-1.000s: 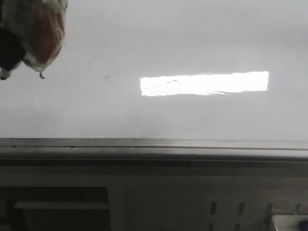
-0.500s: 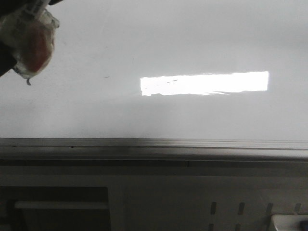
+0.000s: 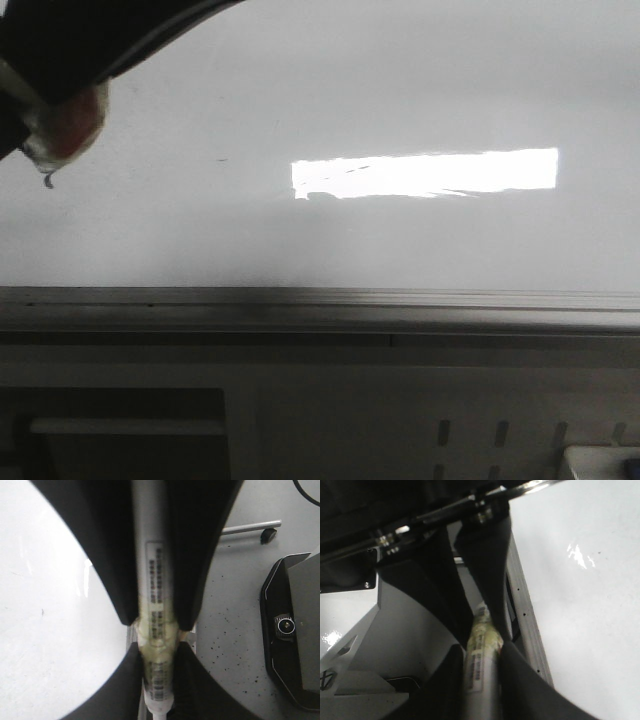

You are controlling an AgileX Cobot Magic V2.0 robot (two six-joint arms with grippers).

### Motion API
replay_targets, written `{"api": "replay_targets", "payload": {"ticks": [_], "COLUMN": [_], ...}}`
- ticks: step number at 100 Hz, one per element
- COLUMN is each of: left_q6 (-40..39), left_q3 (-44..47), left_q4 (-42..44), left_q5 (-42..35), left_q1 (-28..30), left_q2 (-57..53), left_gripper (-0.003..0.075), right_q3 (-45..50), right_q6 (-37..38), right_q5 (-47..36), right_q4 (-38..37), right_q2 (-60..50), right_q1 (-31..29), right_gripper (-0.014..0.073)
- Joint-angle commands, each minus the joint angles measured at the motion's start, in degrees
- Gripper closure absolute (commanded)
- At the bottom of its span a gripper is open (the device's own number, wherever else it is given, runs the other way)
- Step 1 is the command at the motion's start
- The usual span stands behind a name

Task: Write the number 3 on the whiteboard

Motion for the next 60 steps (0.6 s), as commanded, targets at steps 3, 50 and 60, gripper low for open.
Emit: {"api": "replay_targets", "payload": {"ticks": [3, 50, 60], "left_q6": [2.3, 2.3, 2.3], "left_q3": [-1.9, -1.9, -2.0], "left_q4": [-1.7, -1.8, -4.0], "left_q5": [-3.1, -3.3, -3.5], "left_q1": [-0.5, -0.5, -0.5], "left_q2": [-0.8, -0.8, -0.9], "left_gripper": [0.0741, 0.0739, 0.0680], "right_q3": [-1.7, -1.7, -1.7], "right_q6": [0.1, 0.1, 0.1], "right_q5": [-1.9, -1.8, -1.9], "right_q4": [2.6, 3.1, 3.1], "right_q2": [-1.5, -1.5, -1.5], "right_q1": [-0.1, -0.1, -0.1], "right_gripper": [0.0631, 0.0643, 0.0643]}}
